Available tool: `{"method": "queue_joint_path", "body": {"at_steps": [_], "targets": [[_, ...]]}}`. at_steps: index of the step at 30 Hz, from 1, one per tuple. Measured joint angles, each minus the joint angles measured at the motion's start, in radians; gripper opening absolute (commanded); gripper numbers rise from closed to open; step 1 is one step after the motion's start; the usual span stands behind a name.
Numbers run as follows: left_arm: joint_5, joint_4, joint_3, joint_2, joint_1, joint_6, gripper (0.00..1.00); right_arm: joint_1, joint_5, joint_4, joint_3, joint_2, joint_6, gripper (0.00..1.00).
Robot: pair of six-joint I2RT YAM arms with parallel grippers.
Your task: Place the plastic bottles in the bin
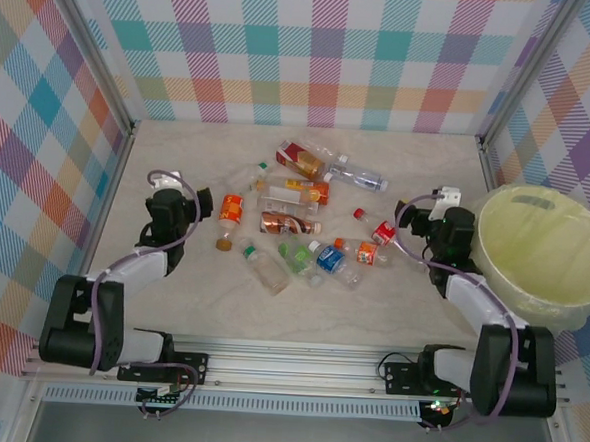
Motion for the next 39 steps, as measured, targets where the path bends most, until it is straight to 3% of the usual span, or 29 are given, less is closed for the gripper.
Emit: {"method": "queue_joint_path", "body": {"at_steps": [9, 17, 30, 39], "targets": [[0.056, -0.36, 0.114, -0.135, 0.0, -0.31, 1.0, 0.03, -0.222, -0.358, 0.103, -0.089, 0.21, 1.0], [0.214, -0.57, 0.133, -0.142, 0.0, -0.474, 1.0, 0.101, -0.146, -0.628, 0.273, 0.089, 0.163, 1.0], [0.29, -0.733, 0.149, -0.167, 0.0, -0.501, 1.0, 0.241, 0.033, -0.867, 0.623, 0.533, -0.079, 1.0], [0.299, -0.776, 0.149, -0.187, 0.0, -0.497, 1.0, 0.276, 0.129, -0.982, 0.771, 0.726, -0.155, 0.87]]}}
